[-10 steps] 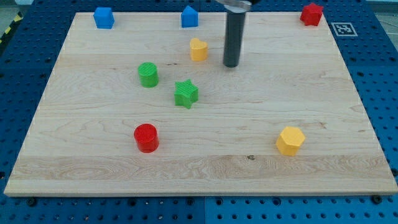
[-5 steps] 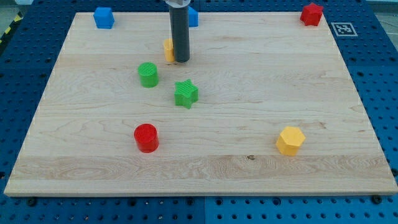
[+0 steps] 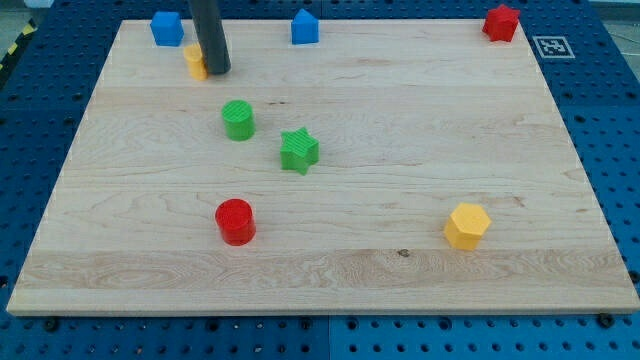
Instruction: Place the yellow heart to the left of the green circle
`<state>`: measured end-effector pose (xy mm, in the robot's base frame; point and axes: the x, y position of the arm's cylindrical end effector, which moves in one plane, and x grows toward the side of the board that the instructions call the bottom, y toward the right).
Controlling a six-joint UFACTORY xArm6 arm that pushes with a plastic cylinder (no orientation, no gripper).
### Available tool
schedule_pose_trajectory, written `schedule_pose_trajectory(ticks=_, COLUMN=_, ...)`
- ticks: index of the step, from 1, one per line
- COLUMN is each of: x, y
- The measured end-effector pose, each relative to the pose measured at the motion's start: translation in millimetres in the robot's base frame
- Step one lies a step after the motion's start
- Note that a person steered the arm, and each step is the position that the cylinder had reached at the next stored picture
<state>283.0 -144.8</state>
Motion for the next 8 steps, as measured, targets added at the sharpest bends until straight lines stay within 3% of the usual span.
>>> schedule_pose_trajectory(ticks=1, x=-24.7, y=-12.9)
schedule_pose_trajectory(ticks=4, x=-28.0, y=-98.9)
schedule_pose_trajectory(ticks=6, x=-21.6, y=-69.3)
schedule_pose_trajectory(ticks=8, x=14.8, y=-89.3)
